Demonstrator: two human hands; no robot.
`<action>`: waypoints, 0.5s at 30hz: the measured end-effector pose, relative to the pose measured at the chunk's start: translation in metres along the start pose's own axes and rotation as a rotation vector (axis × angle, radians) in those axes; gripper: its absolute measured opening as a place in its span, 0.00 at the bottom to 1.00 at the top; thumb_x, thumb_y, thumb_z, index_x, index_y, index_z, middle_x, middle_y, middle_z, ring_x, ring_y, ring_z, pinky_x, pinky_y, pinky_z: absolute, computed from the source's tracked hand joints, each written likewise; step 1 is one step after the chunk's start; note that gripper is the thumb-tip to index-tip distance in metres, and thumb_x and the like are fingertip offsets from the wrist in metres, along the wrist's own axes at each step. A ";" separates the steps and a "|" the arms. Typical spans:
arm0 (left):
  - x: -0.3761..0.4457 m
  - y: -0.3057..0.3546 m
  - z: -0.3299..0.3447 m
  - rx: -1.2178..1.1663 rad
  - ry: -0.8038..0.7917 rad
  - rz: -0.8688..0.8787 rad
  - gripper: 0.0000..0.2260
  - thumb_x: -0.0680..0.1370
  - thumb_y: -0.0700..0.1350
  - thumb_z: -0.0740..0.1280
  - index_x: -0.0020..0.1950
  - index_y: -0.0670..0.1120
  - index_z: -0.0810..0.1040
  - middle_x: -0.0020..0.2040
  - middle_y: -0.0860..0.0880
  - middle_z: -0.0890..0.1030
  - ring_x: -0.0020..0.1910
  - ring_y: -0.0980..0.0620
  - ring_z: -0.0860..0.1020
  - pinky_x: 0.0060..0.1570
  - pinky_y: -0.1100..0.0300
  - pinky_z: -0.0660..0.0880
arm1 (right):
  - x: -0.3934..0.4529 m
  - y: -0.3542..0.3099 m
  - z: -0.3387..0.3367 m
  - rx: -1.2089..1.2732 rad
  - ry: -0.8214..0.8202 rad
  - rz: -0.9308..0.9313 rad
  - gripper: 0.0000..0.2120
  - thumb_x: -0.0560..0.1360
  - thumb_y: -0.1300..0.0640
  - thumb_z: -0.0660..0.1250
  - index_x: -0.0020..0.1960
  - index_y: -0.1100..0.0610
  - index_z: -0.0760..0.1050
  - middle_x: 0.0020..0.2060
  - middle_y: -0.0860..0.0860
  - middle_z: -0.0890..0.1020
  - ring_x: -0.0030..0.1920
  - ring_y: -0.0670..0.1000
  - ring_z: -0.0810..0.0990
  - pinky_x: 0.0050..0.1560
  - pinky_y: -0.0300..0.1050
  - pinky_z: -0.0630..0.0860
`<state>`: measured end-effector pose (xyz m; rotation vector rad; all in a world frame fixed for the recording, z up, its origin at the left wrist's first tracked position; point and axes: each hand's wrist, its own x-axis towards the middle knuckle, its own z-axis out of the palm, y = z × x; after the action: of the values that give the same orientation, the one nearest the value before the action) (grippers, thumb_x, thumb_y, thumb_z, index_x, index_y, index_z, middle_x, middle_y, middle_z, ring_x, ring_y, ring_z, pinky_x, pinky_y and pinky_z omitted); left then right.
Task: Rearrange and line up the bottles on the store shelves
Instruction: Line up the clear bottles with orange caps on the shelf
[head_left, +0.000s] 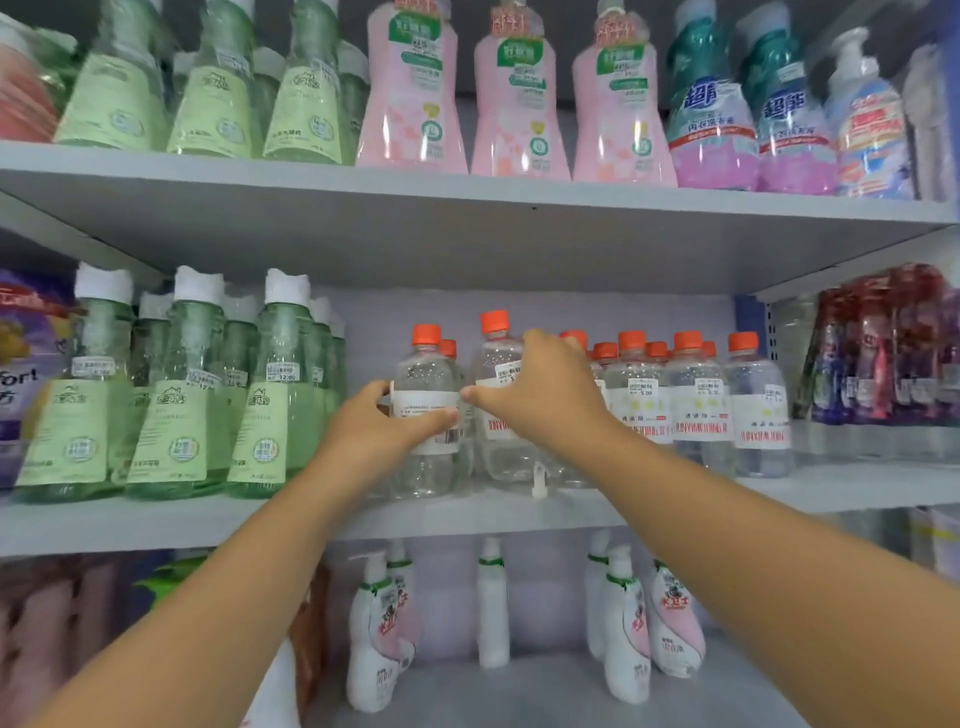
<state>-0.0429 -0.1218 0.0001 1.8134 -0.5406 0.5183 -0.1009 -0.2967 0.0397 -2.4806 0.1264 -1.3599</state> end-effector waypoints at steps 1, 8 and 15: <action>0.002 -0.002 0.000 -0.001 -0.013 -0.008 0.27 0.66 0.63 0.80 0.60 0.55 0.77 0.52 0.57 0.82 0.48 0.57 0.81 0.43 0.57 0.77 | -0.001 0.000 0.001 -0.074 -0.013 -0.020 0.37 0.66 0.30 0.74 0.62 0.55 0.73 0.55 0.50 0.79 0.65 0.55 0.70 0.59 0.51 0.72; 0.011 0.001 0.006 0.110 -0.107 0.011 0.27 0.67 0.66 0.77 0.60 0.56 0.74 0.51 0.58 0.81 0.48 0.57 0.80 0.43 0.58 0.76 | 0.008 0.009 -0.002 -0.478 -0.004 -0.105 0.42 0.68 0.20 0.58 0.58 0.56 0.75 0.50 0.50 0.77 0.60 0.55 0.70 0.60 0.52 0.67; 0.005 0.007 0.026 0.110 -0.041 0.030 0.23 0.70 0.61 0.77 0.57 0.53 0.74 0.47 0.58 0.81 0.42 0.60 0.79 0.34 0.63 0.70 | 0.057 0.017 -0.031 -0.165 -0.187 -0.131 0.24 0.80 0.36 0.59 0.67 0.49 0.76 0.61 0.47 0.82 0.66 0.51 0.75 0.71 0.55 0.65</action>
<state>-0.0403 -0.1492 0.0007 1.9260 -0.5771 0.5413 -0.0946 -0.3329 0.0963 -2.7838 0.0356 -1.2009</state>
